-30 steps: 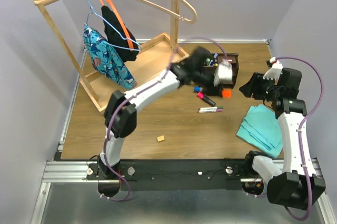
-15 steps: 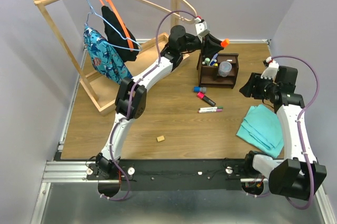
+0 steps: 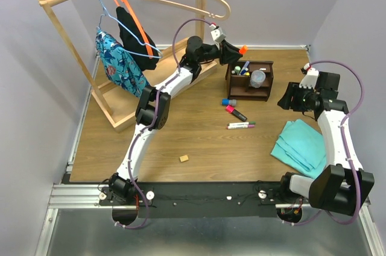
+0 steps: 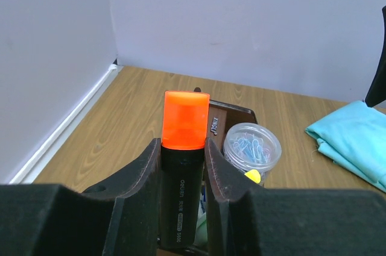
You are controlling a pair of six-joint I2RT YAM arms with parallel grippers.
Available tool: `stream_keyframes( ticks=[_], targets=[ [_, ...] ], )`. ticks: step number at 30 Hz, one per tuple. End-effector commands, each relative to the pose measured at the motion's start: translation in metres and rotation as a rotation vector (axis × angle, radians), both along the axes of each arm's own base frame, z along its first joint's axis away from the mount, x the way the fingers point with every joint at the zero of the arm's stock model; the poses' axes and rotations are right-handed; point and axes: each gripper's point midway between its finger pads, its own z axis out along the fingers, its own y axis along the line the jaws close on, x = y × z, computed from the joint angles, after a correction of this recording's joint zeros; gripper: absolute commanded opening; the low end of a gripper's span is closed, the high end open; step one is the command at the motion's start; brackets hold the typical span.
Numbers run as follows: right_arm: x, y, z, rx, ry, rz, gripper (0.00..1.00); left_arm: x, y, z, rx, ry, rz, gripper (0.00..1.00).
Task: Sort the stationery into containers
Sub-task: Place the pen in the storage box.
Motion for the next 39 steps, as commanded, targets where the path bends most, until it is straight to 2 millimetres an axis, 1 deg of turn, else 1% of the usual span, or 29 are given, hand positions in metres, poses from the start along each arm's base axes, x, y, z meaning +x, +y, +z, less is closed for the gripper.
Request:
stream_keyframes(
  ticks=[1,4,10,12,16,17,20,28,29,30,31,32,33,34,35,36,37,38,39],
  targets=[
    [0.003,-0.014,0.003,-0.046,0.003,-0.024,0.61,0.000,-0.002,-0.005,-0.038,0.011,-0.014,0.20],
    [0.002,-0.016,0.000,-0.049,0.012,-0.027,0.61,0.000,-0.001,-0.011,-0.041,0.021,-0.015,0.20],
    [0.001,-0.018,-0.005,-0.042,0.026,-0.033,0.61,0.004,-0.002,-0.005,-0.055,0.017,0.004,0.20],
    [0.002,-0.018,-0.005,-0.041,0.025,-0.032,0.61,0.003,-0.003,-0.009,-0.054,0.025,0.000,0.20],
    [0.002,-0.020,-0.006,-0.048,0.031,-0.031,0.61,0.004,-0.001,-0.026,-0.044,0.052,-0.004,0.20],
    [0.001,-0.020,-0.007,-0.050,0.035,-0.032,0.61,0.005,-0.002,-0.034,-0.039,0.062,-0.004,0.20],
    [0.000,-0.020,-0.009,-0.052,0.044,-0.028,0.61,0.008,-0.004,-0.041,-0.039,0.067,0.005,0.21],
    [-0.001,-0.021,-0.013,-0.052,0.057,-0.031,0.61,0.009,-0.004,-0.056,-0.032,0.095,0.005,0.23],
    [-0.001,-0.021,-0.013,-0.049,0.058,-0.031,0.61,0.008,-0.003,-0.053,-0.039,0.097,0.004,0.24],
    [-0.001,-0.021,-0.014,-0.049,0.058,-0.031,0.61,0.007,-0.001,-0.052,-0.042,0.101,0.006,0.30],
    [0.000,-0.022,-0.012,-0.050,0.055,-0.032,0.61,0.007,0.001,-0.061,-0.035,0.124,0.013,0.34],
    [0.001,-0.022,-0.013,-0.048,0.057,-0.031,0.61,0.007,0.005,-0.054,-0.044,0.117,0.017,0.38],
    [0.002,-0.022,-0.012,-0.048,0.054,-0.030,0.61,0.006,0.008,-0.053,-0.046,0.123,0.020,0.46],
    [0.003,-0.021,-0.011,-0.045,0.052,-0.030,0.61,0.004,0.010,-0.062,-0.036,0.140,0.023,0.48],
    [0.003,-0.022,-0.013,-0.046,0.054,-0.030,0.61,0.002,0.012,-0.054,-0.041,0.123,0.022,0.49],
    [0.004,-0.021,-0.012,-0.041,0.049,-0.026,0.61,0.002,0.016,-0.053,-0.041,0.115,0.028,0.51],
    [0.004,-0.021,-0.012,-0.038,0.049,-0.029,0.61,0.002,0.019,-0.057,-0.034,0.121,0.033,0.57],
    [0.005,-0.020,-0.011,-0.035,0.045,-0.025,0.61,0.000,0.020,-0.048,-0.040,0.111,0.034,0.60],
    [0.005,-0.019,-0.011,-0.031,0.045,-0.024,0.61,0.000,0.023,-0.045,-0.041,0.108,0.037,0.62]
  ],
)
